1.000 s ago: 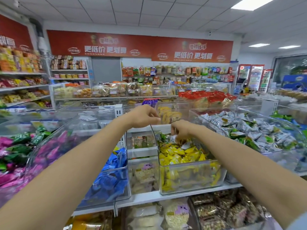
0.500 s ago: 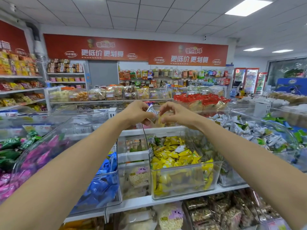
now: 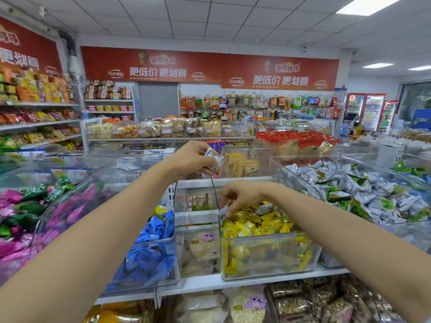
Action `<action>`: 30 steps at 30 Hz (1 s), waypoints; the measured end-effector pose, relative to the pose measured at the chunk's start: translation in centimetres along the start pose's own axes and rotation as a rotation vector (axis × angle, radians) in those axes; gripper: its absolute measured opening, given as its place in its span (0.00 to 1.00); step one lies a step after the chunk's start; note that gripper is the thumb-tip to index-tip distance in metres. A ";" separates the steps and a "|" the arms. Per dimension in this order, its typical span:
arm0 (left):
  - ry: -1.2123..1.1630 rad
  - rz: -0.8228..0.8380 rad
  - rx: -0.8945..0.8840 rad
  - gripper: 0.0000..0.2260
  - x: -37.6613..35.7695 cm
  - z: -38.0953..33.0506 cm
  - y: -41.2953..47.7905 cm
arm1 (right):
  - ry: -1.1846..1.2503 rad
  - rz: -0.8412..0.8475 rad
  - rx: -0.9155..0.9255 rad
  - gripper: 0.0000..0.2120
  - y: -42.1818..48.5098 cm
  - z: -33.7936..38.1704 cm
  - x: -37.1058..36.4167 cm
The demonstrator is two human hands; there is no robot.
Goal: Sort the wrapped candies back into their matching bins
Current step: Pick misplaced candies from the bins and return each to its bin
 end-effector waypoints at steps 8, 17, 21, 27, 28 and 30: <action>0.141 -0.020 -0.131 0.10 -0.2 -1.0 0.0 | 0.370 -0.278 -0.109 0.11 -1.9 -0.9 7.8; 0.078 -0.003 -0.140 0.12 -1.0 -0.9 0.3 | 0.802 -0.376 -0.115 0.11 -2.2 -0.2 10.0; 0.069 -0.077 -0.106 0.12 -0.1 -0.4 0.8 | 0.892 -0.352 -0.184 0.14 -1.4 -0.5 8.9; 0.072 -0.121 -0.085 0.16 1.1 -0.2 0.7 | 0.144 -0.182 -0.307 0.16 0.9 -3.1 3.6; 0.065 -0.117 -0.075 0.17 1.2 -0.2 0.5 | 0.054 -0.114 -0.295 0.18 1.1 -3.3 2.5; 0.066 -0.109 -0.056 0.19 1.2 0.1 0.3 | -0.076 -0.016 -0.285 0.20 1.3 -3.7 0.8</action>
Point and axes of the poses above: each hand's wrist, its own y-axis towards the middle knuckle, its own x-axis out of the back of the hand, z = x × y, the point moved 10 cm from there along y, towards the middle knuckle, and after that the axes turned 14 degrees about -z, right-handed, at the moved point
